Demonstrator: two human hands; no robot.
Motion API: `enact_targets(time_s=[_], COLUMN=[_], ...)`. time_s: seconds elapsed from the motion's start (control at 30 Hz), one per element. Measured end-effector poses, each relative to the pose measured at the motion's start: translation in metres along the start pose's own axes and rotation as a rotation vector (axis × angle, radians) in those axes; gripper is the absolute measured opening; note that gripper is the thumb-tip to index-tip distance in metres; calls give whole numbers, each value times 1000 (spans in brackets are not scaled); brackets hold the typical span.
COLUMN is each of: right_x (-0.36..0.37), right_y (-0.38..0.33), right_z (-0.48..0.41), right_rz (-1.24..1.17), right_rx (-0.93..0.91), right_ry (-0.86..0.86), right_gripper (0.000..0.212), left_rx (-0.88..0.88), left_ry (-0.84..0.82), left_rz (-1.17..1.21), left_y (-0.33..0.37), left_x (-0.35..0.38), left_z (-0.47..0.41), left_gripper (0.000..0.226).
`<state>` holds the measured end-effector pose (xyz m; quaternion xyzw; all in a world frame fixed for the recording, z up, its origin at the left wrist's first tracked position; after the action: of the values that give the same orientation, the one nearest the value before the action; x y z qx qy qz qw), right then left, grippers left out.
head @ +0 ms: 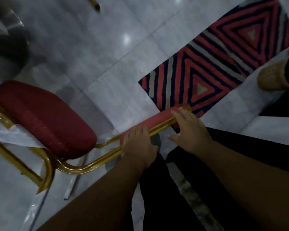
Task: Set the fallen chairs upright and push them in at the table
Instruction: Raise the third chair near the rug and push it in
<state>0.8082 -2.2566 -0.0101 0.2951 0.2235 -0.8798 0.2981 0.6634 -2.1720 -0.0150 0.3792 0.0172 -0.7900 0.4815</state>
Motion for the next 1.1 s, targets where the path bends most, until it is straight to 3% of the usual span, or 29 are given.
enact_targets(time_s=[0.1, 0.2, 0.3, 0.43, 0.73, 1.1], right_x=[28, 43, 38, 42, 31, -25], right_y=[27, 43, 41, 44, 31, -42], right_z=[-41, -64, -80, -97, -86, -14], right_rz=[-11, 133, 188, 192, 438, 469], right_rx=[-59, -184, -351, -501, -582, -693], right_ry=[-70, -60, 36, -11, 216, 448], right_gripper=[100, 89, 69, 70, 41, 21], left_rx=[-22, -45, -65, -91, 61, 44], left_ry=[-13, -56, -64, 9, 91, 339], left_rz=[53, 137, 192, 193, 207, 246], left_y=[3, 7, 14, 21, 38, 19], left_x=[31, 60, 76, 72, 62, -11], left_z=[-37, -66, -82, -94, -98, -18], left_gripper=[70, 75, 59, 43, 44, 38])
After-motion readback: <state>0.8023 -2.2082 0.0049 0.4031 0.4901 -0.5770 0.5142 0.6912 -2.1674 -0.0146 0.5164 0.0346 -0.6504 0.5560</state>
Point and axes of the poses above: each hand's wrist, its own z-axis away from the middle knuckle, its own x-axis out of the palm, y = z × x, the point moved 10 cm from there along -z, towards the middle knuckle, and after that the axes turned 1 degree about -y, right-handed, at the moved point
